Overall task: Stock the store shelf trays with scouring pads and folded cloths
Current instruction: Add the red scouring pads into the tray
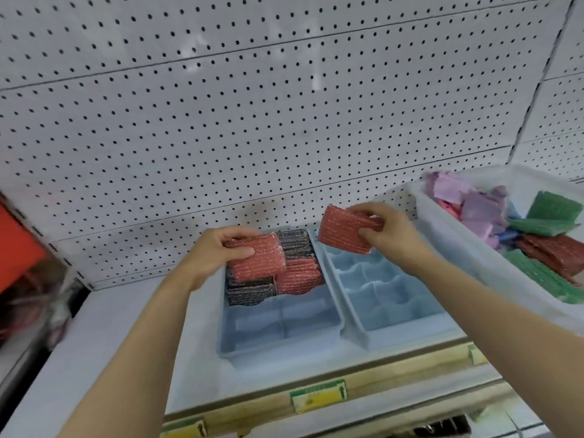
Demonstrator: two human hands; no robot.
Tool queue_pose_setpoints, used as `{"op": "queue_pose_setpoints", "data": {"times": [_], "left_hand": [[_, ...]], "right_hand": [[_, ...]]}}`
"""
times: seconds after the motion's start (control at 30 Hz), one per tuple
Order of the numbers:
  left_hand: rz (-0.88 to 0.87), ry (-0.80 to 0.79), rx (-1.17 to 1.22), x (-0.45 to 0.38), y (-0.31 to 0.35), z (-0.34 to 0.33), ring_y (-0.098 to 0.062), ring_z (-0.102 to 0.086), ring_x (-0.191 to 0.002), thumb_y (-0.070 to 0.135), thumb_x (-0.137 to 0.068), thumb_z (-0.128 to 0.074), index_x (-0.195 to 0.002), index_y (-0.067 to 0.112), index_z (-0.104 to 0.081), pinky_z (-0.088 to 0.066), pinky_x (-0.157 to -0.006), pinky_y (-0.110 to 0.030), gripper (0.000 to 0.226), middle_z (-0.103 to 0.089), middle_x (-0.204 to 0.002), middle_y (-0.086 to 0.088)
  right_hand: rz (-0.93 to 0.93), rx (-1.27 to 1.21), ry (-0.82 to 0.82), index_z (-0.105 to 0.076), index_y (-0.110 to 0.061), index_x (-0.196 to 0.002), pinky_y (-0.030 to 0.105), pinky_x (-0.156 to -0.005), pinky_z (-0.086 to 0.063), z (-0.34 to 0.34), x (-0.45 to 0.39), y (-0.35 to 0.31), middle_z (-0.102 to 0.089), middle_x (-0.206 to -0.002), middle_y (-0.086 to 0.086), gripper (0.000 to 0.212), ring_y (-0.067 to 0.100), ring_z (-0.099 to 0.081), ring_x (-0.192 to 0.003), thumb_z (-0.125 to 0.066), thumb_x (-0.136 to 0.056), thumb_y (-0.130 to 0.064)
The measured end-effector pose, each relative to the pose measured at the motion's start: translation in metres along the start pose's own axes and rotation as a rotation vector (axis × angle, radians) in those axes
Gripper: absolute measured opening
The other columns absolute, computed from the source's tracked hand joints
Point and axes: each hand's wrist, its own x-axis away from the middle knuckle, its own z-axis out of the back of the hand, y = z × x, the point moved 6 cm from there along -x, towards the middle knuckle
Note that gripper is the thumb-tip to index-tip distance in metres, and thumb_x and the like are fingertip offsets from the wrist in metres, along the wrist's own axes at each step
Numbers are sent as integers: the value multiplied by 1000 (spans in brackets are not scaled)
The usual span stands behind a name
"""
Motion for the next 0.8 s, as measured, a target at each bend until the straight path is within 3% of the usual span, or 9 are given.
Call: {"op": "queue_pose_setpoints", "data": {"times": [0.17, 0.4, 0.5, 0.57, 0.6, 0.67, 0.73, 0.8], "left_hand": [[32, -79, -210, 23, -46, 1, -15, -63, -96, 10, -83, -74, -99, 31, -72, -53, -81, -30, 27, -69, -105, 4], [-258, 13, -630, 29, -72, -26, -7, -57, -95, 14, -84, -72, -99, 35, -67, -49, -87, -36, 27, -63, -101, 13], [-329, 134, -724, 31, -82, -35, -15, -49, -105, 13, -83, -73, -111, 26, -67, -46, -93, -41, 32, -58, -111, 5], [-308, 246, -848, 31, -91, -37, -27, -38, -130, 21, -81, -75, -134, 20, -55, -35, -109, -49, 56, -47, -139, -5], [-246, 242, -900, 30, -97, -37, -30, -22, -143, 28, -85, -72, -146, 18, -39, -22, -117, -50, 70, -31, -154, -7], [-96, 152, -980, 25, -111, -41, -27, 0, -150, 38, -94, -58, -155, 14, -11, -5, -121, -42, 80, -4, -162, -7], [-75, 93, -995, 23, -114, -44, -29, -1, -150, 31, -98, -52, -155, 12, -8, -7, -121, -41, 75, -7, -162, -9], [-92, 71, -682, 28, -106, -40, -29, -12, -148, 13, -97, -47, -154, 15, -14, -17, -120, -36, 66, -19, -159, -7]], "right_hand": [[-19, -40, -64, -66, -24, -113, 26, -79, -53, -51, 6, -15, -61, -107, -6, 45, 9, -62, -92, -55, -80, 5], [-27, -39, -185, -67, -25, -110, 11, -73, -44, -110, 21, -19, -58, -109, -2, 47, 5, -57, -91, -53, -77, 5], [-7, -55, -205, -66, -29, -107, 21, -82, -47, -125, 28, -21, -59, -109, -2, 49, 10, -59, -97, -53, -75, 6], [-2, -66, -190, -66, -30, -105, 26, -89, -47, -130, 31, -23, -60, -108, -5, 50, 10, -58, -99, -53, -74, 7], [1, -66, -184, -66, -30, -105, 26, -91, -47, -133, 32, -23, -60, -107, -5, 50, 9, -58, -100, -53, -74, 7], [31, -59, -204, -66, -28, -107, 23, -93, -45, -143, 36, -26, -61, -108, -3, 50, 7, -58, -101, -54, -73, 6], [80, -45, -241, -66, -28, -109, 20, -93, -43, -156, 40, -31, -62, -110, 0, 48, 7, -57, -103, -54, -72, 1], [106, -22, -259, -67, -25, -111, 23, -93, -43, -165, 41, -33, -62, -108, 2, 48, 12, -57, -103, -54, -72, -1]]}}
